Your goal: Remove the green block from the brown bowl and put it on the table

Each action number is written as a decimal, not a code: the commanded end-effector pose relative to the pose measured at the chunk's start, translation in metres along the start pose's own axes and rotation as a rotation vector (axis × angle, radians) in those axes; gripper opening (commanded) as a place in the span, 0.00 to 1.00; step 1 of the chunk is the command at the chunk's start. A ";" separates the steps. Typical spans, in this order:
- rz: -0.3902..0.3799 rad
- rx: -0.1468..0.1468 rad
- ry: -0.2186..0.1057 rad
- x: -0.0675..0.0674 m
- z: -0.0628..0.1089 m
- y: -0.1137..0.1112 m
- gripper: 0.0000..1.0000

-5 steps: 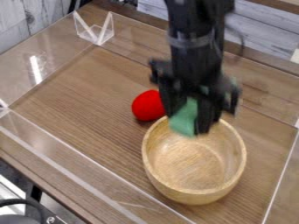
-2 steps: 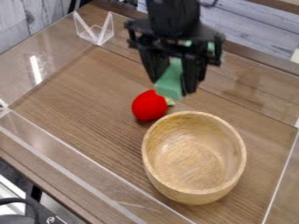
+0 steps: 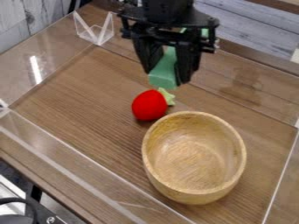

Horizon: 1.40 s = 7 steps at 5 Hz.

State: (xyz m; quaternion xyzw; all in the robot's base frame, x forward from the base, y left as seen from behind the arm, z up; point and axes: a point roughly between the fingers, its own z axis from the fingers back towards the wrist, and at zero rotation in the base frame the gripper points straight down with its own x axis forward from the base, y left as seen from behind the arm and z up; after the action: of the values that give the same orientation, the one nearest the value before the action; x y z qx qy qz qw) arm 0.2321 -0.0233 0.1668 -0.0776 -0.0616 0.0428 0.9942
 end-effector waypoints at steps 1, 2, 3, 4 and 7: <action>0.005 -0.007 -0.071 0.007 0.024 -0.002 0.00; -0.005 -0.008 -0.063 -0.003 0.017 0.002 0.00; -0.009 -0.009 -0.055 -0.014 0.010 0.007 0.00; -0.009 -0.006 -0.052 -0.021 0.005 0.013 0.00; -0.088 -0.014 -0.034 -0.036 0.006 0.002 0.00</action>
State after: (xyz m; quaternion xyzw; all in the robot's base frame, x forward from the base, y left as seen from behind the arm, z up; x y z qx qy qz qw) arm 0.1934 -0.0236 0.1608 -0.0823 -0.0670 -0.0010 0.9944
